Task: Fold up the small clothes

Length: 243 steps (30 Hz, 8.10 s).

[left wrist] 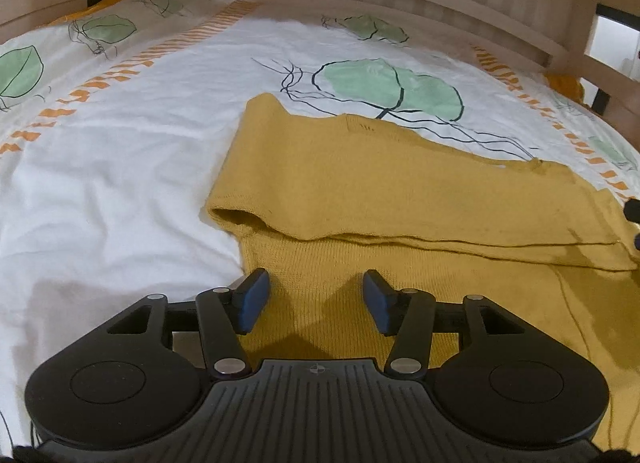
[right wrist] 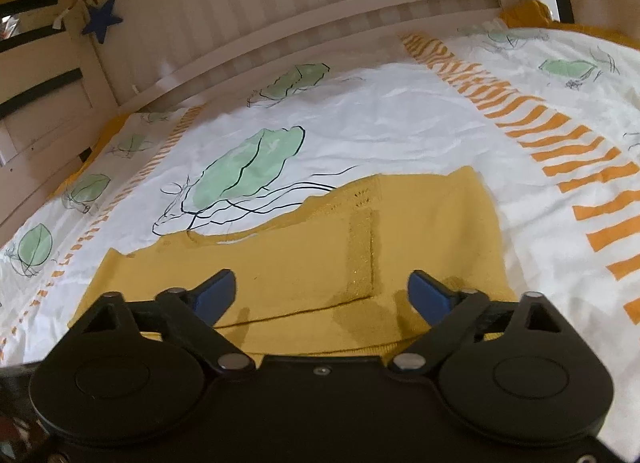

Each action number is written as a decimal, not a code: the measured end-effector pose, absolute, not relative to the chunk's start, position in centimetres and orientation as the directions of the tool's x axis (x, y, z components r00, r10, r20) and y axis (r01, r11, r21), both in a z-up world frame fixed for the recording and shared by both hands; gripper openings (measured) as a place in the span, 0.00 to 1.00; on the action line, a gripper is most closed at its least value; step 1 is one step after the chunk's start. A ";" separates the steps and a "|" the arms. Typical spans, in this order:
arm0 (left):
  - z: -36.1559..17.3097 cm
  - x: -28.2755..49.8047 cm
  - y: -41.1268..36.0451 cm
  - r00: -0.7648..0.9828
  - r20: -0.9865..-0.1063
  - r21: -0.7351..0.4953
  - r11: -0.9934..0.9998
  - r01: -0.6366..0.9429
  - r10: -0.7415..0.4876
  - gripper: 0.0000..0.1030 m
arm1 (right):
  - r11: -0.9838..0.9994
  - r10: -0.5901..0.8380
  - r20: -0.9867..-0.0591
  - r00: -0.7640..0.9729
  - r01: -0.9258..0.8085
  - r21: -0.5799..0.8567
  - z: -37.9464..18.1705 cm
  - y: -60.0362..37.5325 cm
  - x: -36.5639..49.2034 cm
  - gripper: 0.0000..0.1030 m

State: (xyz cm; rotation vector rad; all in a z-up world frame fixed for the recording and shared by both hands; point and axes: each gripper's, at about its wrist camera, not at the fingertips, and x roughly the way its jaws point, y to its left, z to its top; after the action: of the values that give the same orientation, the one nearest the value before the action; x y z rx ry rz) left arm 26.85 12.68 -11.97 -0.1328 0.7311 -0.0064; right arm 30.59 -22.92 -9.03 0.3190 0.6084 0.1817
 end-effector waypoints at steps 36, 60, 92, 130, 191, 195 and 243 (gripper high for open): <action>-12.3 26.8 12.8 0.754 -0.653 -0.145 0.989 -0.036 -0.068 0.49 | 0.993 0.063 -0.688 0.723 0.025 0.117 -9.7 -23.7 32.7 0.34; -9.0 17.1 14.7 0.602 -0.782 -0.148 0.986 0.073 -0.162 0.50 | 0.954 0.139 -0.686 0.714 0.089 0.286 -6.0 -27.4 17.7 0.70; -8.3 5.7 16.3 0.601 -0.787 -0.157 0.988 0.017 -0.135 0.50 | 0.966 0.118 -0.684 0.720 0.075 0.246 -4.8 -27.7 4.6 0.74; -10.1 5.7 17.5 0.598 -0.753 -0.292 0.954 0.073 -0.276 0.55 | 0.934 0.283 -0.726 0.626 -0.008 0.357 -7.0 -26.7 5.7 0.84; -0.9 11.3 20.6 0.791 -0.498 -0.534 0.844 0.043 -0.355 0.03 | 0.760 0.436 -0.524 0.731 0.012 0.650 -2.1 -31.6 10.7 0.14; -0.1 13.5 21.1 0.811 -0.475 -0.546 0.837 0.034 -0.343 0.03 | 0.736 0.430 -0.498 0.753 0.026 0.676 -1.9 -32.1 12.6 0.14; -5.7 30.8 20.8 0.772 -0.582 -0.516 0.850 -0.106 -0.257 0.03 | 0.905 0.349 -0.602 0.718 -0.092 0.415 -7.6 -30.0 28.4 0.07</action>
State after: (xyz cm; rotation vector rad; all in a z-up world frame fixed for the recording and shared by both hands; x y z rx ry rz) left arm 30.82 20.85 -5.74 -0.5594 0.6933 -0.0867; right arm 28.40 -29.98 -7.62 0.3729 0.7330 0.2504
